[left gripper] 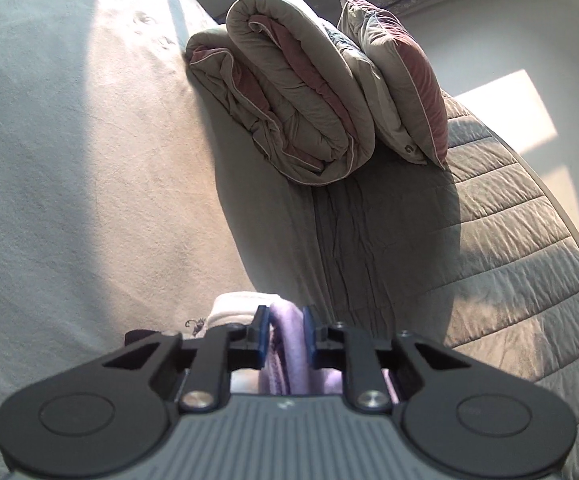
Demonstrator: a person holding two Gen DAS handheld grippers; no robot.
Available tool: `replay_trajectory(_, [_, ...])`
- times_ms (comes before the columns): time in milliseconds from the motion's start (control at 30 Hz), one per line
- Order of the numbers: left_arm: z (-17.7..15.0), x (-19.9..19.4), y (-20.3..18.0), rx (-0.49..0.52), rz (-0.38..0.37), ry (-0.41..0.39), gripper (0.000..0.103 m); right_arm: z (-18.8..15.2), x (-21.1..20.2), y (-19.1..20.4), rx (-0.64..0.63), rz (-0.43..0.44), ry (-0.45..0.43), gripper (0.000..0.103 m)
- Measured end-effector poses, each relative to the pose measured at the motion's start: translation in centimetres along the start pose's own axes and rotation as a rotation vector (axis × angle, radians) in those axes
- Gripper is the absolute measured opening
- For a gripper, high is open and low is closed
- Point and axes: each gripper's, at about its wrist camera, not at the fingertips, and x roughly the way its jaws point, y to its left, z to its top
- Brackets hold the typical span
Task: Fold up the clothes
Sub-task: 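Carry the folded pants with both grippers to the stack of folded clothes, then lower the pants onto the stack top and open both grippers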
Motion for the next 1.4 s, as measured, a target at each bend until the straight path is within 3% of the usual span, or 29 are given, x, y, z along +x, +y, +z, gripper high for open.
replay_trajectory(33, [-0.2,-0.1,-0.3,0.031,0.002,-0.019,0.009,-0.3,0.1,0.2,-0.017,-0.003,-0.016,0.015])
replay_trajectory(133, [-0.7,-0.1,-1.0,0.109,0.018,-0.06,0.008,-0.9,-0.7,0.2,-0.036,0.001,-0.106,0.015])
replay_trajectory(233, [-0.9,0.2,-1.0,0.131,0.122,-0.07,0.01,-1.1,-1.4,-0.1,-0.051,-0.066,-0.132,0.015])
replay_trajectory(367, [-0.7,-1.6,-1.9,0.167,0.183,-0.147,0.025,-1.2,-2.6,-0.3,-0.072,-0.139,-0.157,0.021])
replay_trajectory(567, [-2.5,-5.3,-4.9,0.332,0.091,-0.183,0.03,-2.9,-5.9,2.4,-0.216,-0.136,-0.197,0.023])
replay_trajectory(633, [-3.9,-6.5,-5.6,0.386,0.066,-0.173,0.031,-4.0,-6.9,3.5,-0.259,-0.127,-0.21,0.03])
replay_trajectory(733, [-5.6,-7.6,-5.7,0.442,0.072,-0.118,0.034,-5.7,-8.7,4.8,-0.297,-0.121,-0.222,0.032])
replay_trajectory(833, [-7.0,-8.7,-5.1,0.513,0.129,-0.072,0.034,-6.8,-10.3,5.6,-0.296,-0.108,-0.215,0.036])
replay_trajectory(933, [-7.6,-10.5,-4.3,0.503,0.155,-0.049,0.035,-7.6,-11.6,6.5,-0.297,-0.119,-0.197,0.038])
replay_trajectory(1100, [-8.2,-13.7,-3.9,0.486,0.273,-0.007,0.038,-9.0,-13.6,8.7,-0.299,-0.135,-0.191,0.045])
replay_trajectory(1233, [-8.5,-16.2,-4.7,0.514,0.341,0.005,0.058,-10.3,-15.1,10.7,-0.296,-0.176,-0.159,0.051])
replay_trajectory(1333, [-9.0,-18.1,-5.9,0.548,0.394,0.016,0.067,-11.1,-16.4,12.1,-0.274,-0.185,-0.137,0.054])
replay_trajectory(1400, [-9.2,-19.2,-6.5,0.56,0.42,0.023,0.076,-11.6,-17.4,13.1,-0.267,-0.19,-0.127,0.064])
